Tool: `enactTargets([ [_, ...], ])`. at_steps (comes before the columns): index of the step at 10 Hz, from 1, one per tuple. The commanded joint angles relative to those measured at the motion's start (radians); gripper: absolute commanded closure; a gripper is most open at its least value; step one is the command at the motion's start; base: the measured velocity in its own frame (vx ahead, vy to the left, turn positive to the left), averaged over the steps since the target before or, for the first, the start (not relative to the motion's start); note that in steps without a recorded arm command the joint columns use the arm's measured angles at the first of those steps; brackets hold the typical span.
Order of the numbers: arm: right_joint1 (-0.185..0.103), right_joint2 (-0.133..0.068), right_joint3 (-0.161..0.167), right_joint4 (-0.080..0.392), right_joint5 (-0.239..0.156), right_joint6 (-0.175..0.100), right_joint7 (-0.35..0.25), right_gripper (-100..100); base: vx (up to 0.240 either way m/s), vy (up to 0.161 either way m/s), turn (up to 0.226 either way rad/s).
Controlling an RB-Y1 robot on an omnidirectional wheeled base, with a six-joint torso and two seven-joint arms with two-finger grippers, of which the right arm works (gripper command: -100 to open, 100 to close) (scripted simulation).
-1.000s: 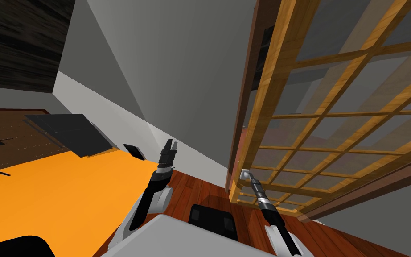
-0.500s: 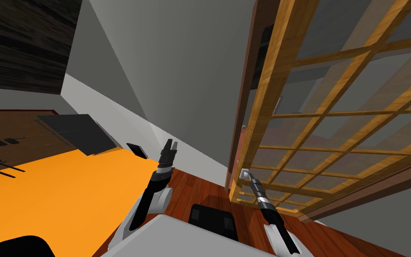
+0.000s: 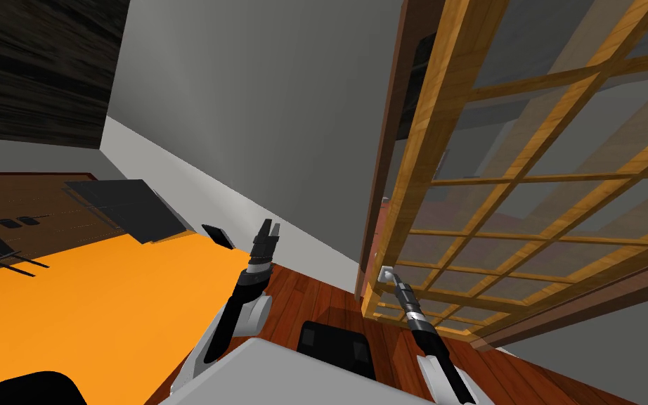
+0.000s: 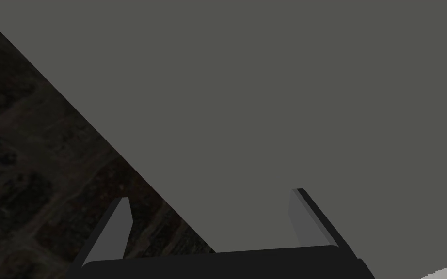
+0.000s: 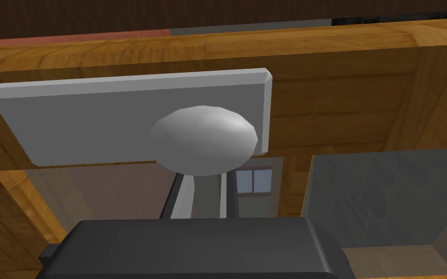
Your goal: Pull the door open
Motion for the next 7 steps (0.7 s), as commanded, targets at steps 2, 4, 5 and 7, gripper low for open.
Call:
enactTargets([
  [2,-0.012,0.021,0.023,-0.002,0.003,-0.009,-0.037,100,-0.025,-0.018,0.013],
  [4,-0.013,0.021,0.031,-0.003,-0.009,-0.007,-0.079,100,-0.02,-0.015,0.028],
  [5,-0.015,0.02,0.039,-0.003,-0.021,-0.006,-0.116,100,-0.025,-0.008,0.028],
  [7,-0.015,0.02,0.039,-0.003,-0.021,-0.006,-0.12,100,-0.019,-0.004,0.012],
])
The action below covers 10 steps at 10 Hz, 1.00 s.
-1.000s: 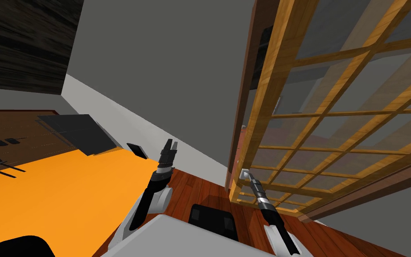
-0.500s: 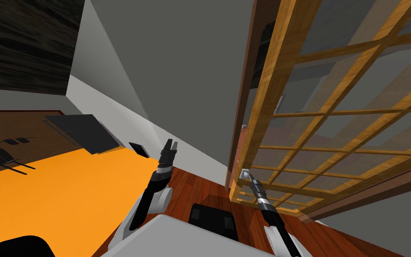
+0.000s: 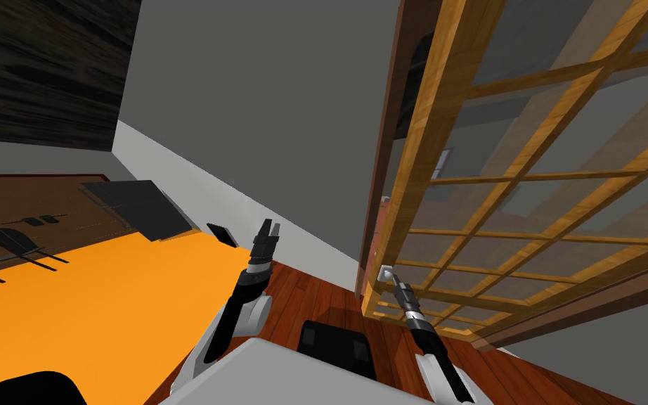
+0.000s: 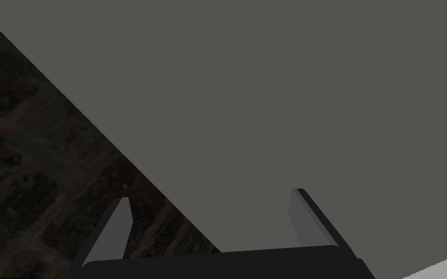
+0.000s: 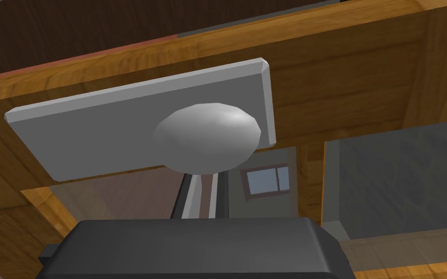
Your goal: Pull the door open
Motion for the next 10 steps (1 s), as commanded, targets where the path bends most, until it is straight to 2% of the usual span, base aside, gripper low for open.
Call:
enactTargets([
  [1,-0.019,0.02,0.025,0.008,-0.003,-0.023,-0.044,100,-0.022,-0.012,0.035],
  [2,-0.02,0.02,0.033,0.008,-0.015,-0.021,-0.069,100,-0.032,-0.02,0.054],
  [3,-0.012,0.001,0.017,0.019,-0.029,-0.005,-0.087,-100,-0.03,-0.042,0.007],
  [6,-0.013,0.004,0.027,0.015,-0.052,0.0,-0.164,-100,-0.05,-0.014,0.024],
  [8,-0.013,0.004,0.027,0.015,-0.052,0.0,-0.164,-100,-0.026,0.017,0.037],
  [10,-0.015,0.008,0.037,0.011,-0.073,0.004,-0.228,-100,-0.028,0.006,0.042],
])
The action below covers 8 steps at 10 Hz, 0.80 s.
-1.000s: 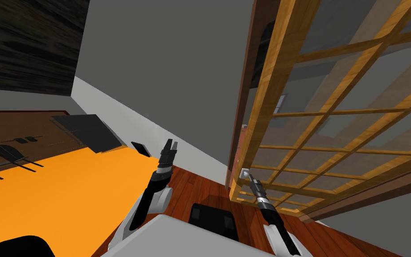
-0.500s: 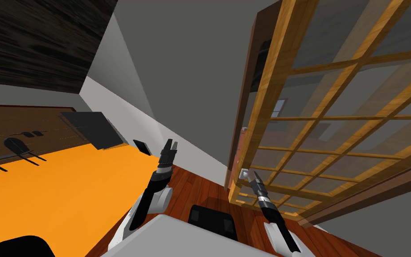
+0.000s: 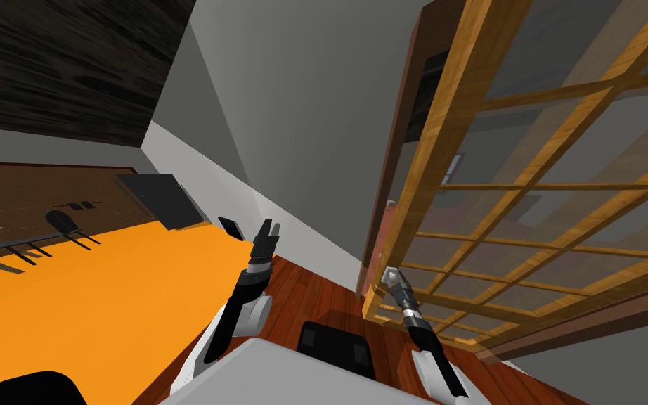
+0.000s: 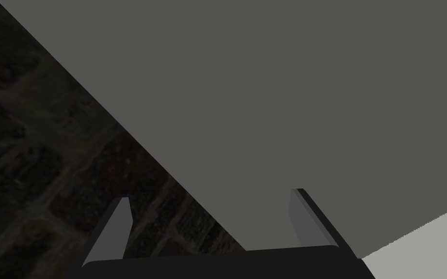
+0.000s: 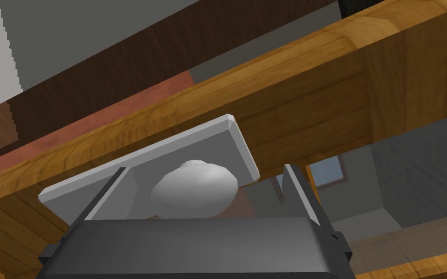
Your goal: Pull the door open
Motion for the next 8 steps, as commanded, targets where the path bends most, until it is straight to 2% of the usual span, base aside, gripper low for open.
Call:
enactTargets([
  [1,0.001,0.003,0.008,-0.008,-0.019,0.006,-0.05,-100,-0.064,-0.015,0.055],
  [2,0.001,0.003,0.008,-0.008,-0.019,0.006,-0.065,-100,-0.049,-0.012,0.018],
  [6,-0.002,0.009,0.027,-0.015,-0.059,0.013,-0.179,-100,-0.057,-0.017,0.037],
  [7,-0.002,0.009,0.027,-0.015,-0.059,0.013,-0.184,-100,-0.043,-0.017,0.022],
  [8,-0.002,0.011,0.033,-0.017,-0.074,0.016,-0.225,-100,-0.053,-0.022,0.039],
])
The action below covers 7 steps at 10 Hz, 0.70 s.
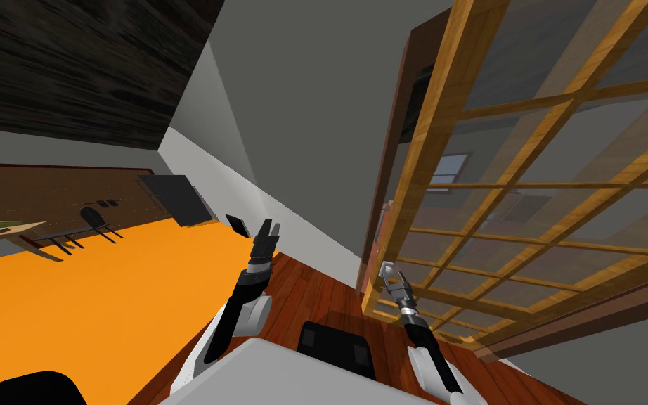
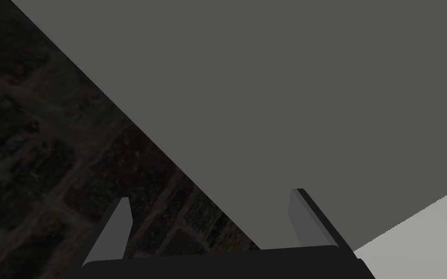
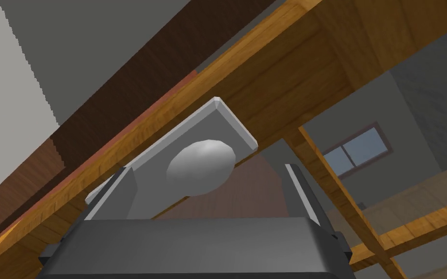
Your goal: Pull the door open
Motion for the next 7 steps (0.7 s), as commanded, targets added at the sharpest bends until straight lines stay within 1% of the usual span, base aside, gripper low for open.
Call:
enactTargets([
  [1,-0.001,0.004,0.01,-0.004,-0.023,0.005,-0.05,-100,-0.062,-0.018,0.07],
  [2,-0.001,0.004,0.01,-0.004,-0.023,0.005,-0.066,-100,-0.049,-0.009,0.02],
  [3,-0.002,0.006,0.017,-0.007,-0.038,0.008,-0.101,-100,-0.059,-0.021,0.033],
  [4,-0.002,0.006,0.017,-0.007,-0.038,0.008,-0.107,-100,-0.05,-0.021,0.023],
  [5,-0.003,0.008,0.024,-0.01,-0.054,0.011,-0.147,-100,-0.056,-0.015,0.045],
  [6,-0.004,0.011,0.031,-0.012,-0.069,0.014,-0.173,-100,-0.079,-0.024,0.064],
  [7,-0.004,0.011,0.031,-0.012,-0.069,0.014,-0.19,-100,-0.059,-0.025,0.02],
])
